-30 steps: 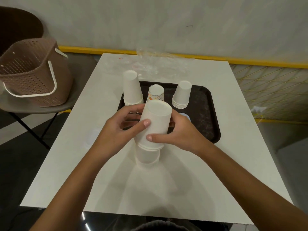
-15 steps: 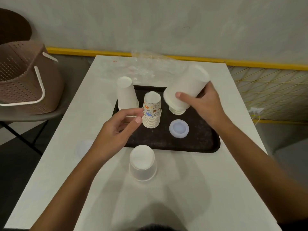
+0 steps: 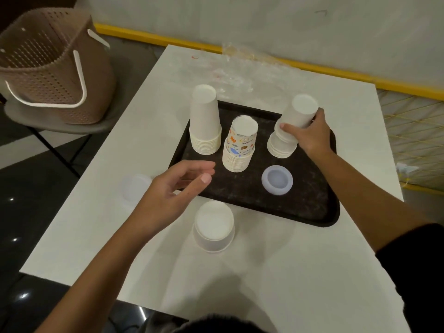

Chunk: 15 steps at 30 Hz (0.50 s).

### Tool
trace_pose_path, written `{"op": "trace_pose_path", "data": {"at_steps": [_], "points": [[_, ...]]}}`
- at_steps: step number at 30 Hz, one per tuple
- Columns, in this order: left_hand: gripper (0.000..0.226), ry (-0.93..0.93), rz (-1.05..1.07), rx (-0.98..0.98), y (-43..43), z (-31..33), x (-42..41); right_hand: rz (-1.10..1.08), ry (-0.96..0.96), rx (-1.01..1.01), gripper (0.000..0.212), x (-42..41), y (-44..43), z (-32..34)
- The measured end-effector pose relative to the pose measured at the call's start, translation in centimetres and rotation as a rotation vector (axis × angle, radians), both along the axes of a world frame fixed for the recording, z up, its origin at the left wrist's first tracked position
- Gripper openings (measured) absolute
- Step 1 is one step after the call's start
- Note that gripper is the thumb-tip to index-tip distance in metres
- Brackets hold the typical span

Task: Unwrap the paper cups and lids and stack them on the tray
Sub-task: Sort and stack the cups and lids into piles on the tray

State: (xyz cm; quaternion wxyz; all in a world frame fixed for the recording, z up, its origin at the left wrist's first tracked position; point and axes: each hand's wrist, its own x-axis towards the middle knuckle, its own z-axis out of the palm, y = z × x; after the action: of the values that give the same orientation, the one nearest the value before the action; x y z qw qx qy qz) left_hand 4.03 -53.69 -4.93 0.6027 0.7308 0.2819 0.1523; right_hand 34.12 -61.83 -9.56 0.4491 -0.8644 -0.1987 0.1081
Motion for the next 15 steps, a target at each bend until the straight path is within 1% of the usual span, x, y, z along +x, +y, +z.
{"op": "trace_pose_path", "data": {"at_steps": [5,10,15], "points": [[0.038,0.019,0.03,-0.008,-0.6,-0.1,-0.6,0.002,0.076,-0.006,0.082,-0.1,-0.3,-2.7],[0.035,0.011,0.005,-0.021,-1.3,-0.1,-1.3,0.008,0.1,0.017,0.088,-0.5,-1.5,-3.5],[0.05,0.082,-0.039,0.042,-2.2,-0.2,-2.3,-0.016,0.085,0.012,0.086,-1.4,-3.1,-3.5]]}}
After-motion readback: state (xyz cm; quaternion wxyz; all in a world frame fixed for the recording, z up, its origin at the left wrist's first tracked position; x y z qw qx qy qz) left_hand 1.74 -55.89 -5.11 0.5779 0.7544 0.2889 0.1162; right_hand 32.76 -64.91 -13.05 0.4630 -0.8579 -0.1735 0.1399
